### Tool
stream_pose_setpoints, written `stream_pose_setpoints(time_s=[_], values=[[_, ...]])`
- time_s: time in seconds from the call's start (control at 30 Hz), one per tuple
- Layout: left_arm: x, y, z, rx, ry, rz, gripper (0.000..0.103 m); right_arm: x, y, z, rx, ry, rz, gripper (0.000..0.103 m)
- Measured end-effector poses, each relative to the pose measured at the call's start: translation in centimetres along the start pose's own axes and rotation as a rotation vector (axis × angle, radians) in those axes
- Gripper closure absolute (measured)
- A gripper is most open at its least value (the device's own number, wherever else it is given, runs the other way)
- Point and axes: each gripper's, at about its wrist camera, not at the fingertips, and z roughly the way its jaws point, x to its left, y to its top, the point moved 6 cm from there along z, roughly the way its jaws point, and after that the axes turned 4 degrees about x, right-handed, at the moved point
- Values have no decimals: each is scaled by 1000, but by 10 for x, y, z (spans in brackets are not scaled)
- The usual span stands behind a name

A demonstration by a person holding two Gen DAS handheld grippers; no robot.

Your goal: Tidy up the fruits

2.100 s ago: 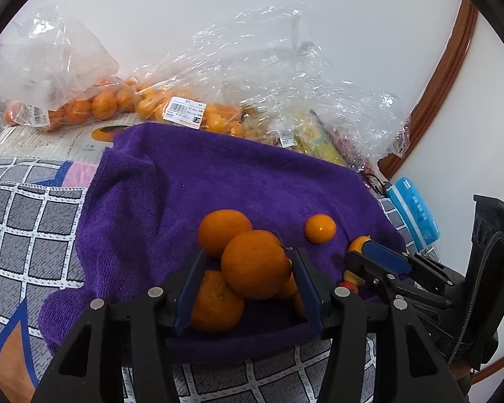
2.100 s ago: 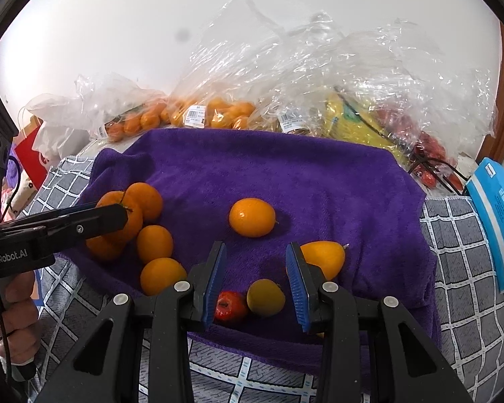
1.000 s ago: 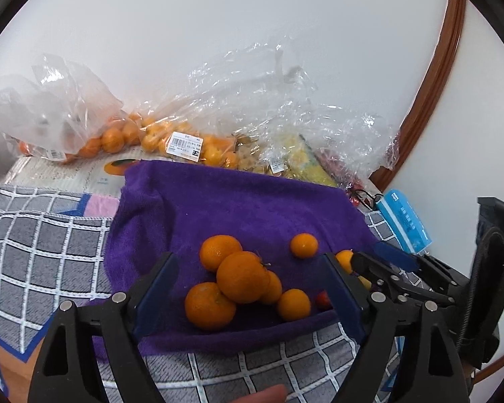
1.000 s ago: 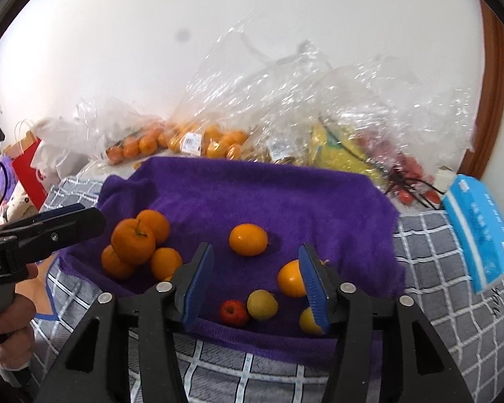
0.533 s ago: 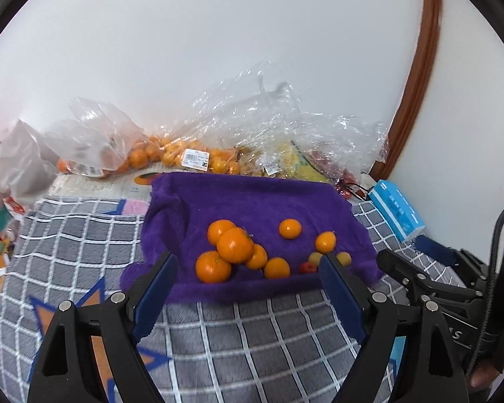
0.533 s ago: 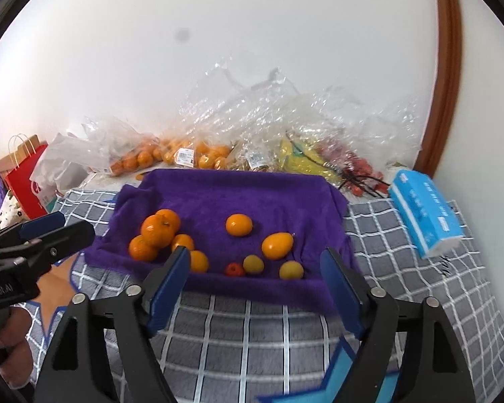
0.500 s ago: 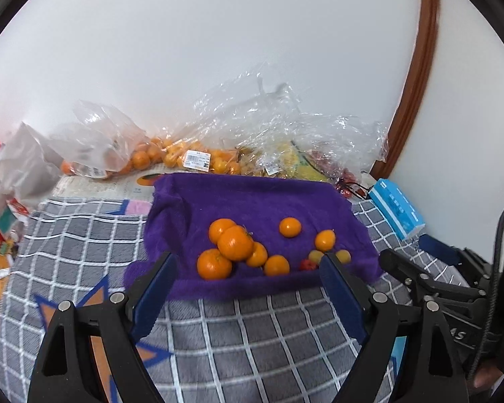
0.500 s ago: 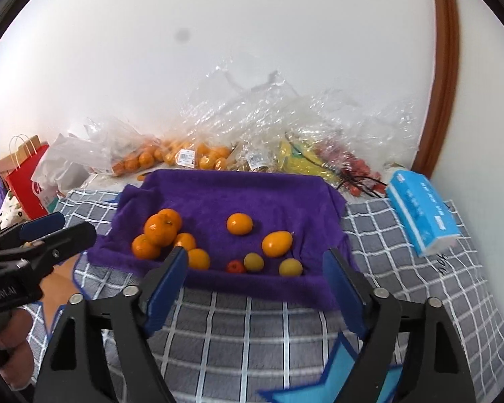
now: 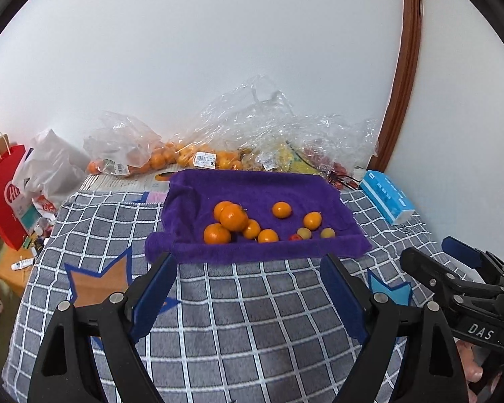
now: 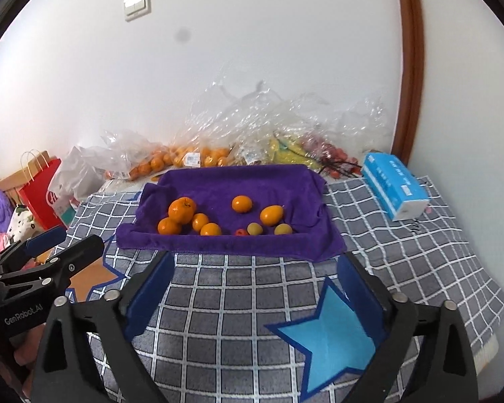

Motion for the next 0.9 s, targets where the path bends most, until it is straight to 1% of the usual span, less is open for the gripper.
stream_pose_setpoints(time_s=[0.1, 0.37, 0.9], values=[[-3, -4, -11, -11, -3, -3, 16, -3, -3, -12, -15, -13, 7, 1], [-9, -10, -32, -39, 2, 12, 16, -6, -7, -32, -38, -23, 14, 1], [-15, -10, -37, -46, 11, 27, 16, -5, -11, -44, -53, -37, 2, 1]])
